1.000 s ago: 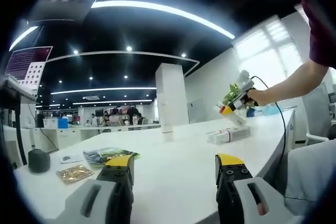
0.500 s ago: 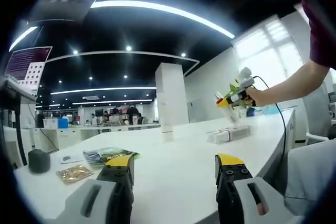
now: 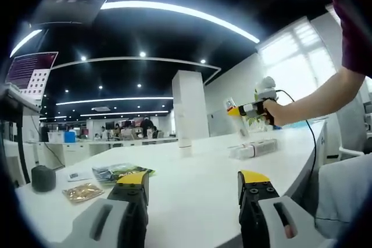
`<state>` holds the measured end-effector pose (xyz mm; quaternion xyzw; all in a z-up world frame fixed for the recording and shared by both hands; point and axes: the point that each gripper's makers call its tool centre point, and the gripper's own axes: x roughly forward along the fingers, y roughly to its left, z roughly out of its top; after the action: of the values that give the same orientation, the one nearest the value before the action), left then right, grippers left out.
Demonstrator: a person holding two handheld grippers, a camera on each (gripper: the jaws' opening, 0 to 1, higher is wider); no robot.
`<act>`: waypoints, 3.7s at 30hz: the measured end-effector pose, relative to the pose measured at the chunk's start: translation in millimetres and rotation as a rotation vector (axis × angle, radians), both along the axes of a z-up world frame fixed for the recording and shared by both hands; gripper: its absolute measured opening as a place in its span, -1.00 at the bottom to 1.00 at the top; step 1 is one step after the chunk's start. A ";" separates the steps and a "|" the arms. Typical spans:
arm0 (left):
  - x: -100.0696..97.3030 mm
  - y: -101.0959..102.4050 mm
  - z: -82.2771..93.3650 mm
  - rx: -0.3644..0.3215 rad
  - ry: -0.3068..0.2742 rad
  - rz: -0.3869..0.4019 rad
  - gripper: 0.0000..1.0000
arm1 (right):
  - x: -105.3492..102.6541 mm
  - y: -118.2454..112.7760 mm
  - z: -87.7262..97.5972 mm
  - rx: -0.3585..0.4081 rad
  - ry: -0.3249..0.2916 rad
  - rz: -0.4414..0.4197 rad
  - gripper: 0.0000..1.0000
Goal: Arrange the skincare products in the storage area until every visible bottle or jar stands upright without overlapping.
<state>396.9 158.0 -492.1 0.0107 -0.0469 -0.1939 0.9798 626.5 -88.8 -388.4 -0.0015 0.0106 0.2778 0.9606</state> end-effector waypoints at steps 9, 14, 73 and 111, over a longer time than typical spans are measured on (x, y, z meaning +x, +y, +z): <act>-0.9 -0.1 -0.3 0.005 -0.001 -0.003 0.28 | 12.7 22.9 -14.9 -0.022 -0.013 0.025 -0.49; -0.4 0.2 -0.5 0.008 -0.002 0.000 0.27 | 18.0 14.3 -19.8 -0.002 -0.046 0.043 -0.49; -1.9 1.5 1.8 -0.014 0.001 -0.002 0.27 | -18.7 -13.8 -45.7 -0.265 0.134 0.138 -0.50; -1.4 0.8 -0.7 0.007 0.010 -0.004 0.27 | -28.4 11.4 -44.8 -0.330 0.054 0.388 -0.28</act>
<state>395.5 158.8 -492.8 0.0130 -0.0416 -0.1962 0.9796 598.1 -77.3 -433.1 -0.1526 0.0809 0.4515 0.8754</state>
